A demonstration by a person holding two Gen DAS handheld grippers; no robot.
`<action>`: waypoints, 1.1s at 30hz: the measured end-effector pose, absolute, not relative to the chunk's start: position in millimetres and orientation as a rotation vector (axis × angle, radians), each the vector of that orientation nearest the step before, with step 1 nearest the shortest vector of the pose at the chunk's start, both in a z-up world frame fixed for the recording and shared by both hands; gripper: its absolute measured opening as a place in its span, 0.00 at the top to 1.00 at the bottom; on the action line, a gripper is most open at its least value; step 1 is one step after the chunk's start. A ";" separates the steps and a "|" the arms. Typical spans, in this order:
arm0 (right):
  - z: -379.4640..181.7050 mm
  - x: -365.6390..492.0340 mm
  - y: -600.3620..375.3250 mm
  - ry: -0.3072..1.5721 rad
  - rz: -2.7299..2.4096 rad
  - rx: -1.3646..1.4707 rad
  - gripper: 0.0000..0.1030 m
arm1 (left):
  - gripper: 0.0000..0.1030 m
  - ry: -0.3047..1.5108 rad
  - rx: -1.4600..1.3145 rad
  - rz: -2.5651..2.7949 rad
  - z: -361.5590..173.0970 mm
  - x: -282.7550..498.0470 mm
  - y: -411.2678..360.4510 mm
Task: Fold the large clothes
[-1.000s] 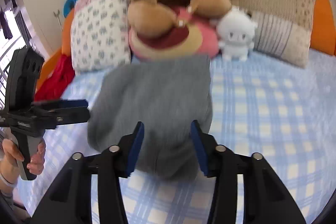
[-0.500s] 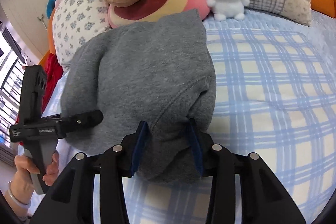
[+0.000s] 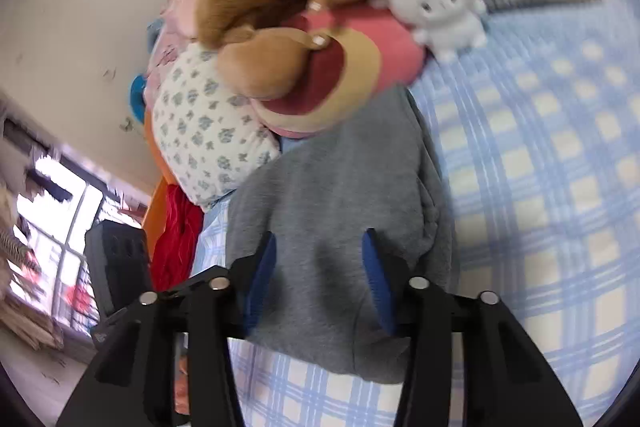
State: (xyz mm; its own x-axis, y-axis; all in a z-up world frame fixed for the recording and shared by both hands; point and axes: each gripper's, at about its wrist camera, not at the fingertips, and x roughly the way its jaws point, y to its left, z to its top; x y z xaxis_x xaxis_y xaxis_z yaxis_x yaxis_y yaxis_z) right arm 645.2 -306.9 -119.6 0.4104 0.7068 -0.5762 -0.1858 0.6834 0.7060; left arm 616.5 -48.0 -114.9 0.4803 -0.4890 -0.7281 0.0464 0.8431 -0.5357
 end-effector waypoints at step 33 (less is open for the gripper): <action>-117.4 595.7 -257.0 0.948 0.406 -0.025 0.93 | 0.02 1.133 -0.432 -0.211 -168.3 604.0 -25.9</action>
